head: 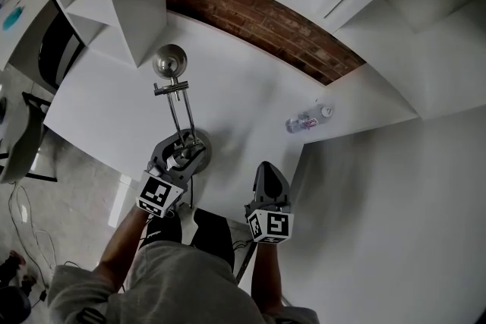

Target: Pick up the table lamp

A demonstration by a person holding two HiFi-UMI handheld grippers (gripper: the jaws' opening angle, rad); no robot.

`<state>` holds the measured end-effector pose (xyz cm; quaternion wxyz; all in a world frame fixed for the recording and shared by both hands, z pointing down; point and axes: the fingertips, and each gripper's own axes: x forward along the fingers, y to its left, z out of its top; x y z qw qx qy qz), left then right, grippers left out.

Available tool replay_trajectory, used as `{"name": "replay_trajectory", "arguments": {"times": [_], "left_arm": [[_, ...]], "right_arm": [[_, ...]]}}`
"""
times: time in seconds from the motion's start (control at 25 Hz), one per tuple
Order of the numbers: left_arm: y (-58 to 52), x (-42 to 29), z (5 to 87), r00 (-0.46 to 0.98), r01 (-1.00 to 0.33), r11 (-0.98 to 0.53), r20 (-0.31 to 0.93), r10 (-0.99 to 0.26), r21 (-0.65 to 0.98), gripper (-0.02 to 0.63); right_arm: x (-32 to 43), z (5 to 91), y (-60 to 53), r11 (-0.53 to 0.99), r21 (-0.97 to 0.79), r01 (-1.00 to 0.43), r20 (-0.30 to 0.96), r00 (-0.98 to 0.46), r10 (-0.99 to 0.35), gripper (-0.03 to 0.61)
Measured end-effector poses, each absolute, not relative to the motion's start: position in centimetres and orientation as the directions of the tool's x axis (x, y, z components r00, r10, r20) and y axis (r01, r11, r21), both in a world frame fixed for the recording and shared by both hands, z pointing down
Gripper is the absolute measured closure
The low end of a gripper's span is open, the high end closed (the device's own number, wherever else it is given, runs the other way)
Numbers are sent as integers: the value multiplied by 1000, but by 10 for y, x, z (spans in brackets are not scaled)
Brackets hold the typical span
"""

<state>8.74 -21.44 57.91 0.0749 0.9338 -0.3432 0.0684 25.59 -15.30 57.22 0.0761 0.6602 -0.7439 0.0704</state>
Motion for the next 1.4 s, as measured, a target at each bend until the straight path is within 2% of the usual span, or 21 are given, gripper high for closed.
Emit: {"name": "replay_trajectory", "arguments": {"times": [1.16, 1.32, 1.4], "left_arm": [[-253, 117, 585, 741, -669, -740, 145, -656, 74, 417], [-252, 118, 578, 749, -661, -747, 128, -651, 67, 427], [-251, 119, 575, 753, -656, -752, 119, -648, 57, 452]], "right_arm": [[297, 596, -199, 109, -30, -994, 242, -113, -964, 555], [295, 597, -198, 111, -29, -993, 247, -114, -962, 555], [294, 596, -196, 107, -27, -994, 245, -111, -963, 555]]}}
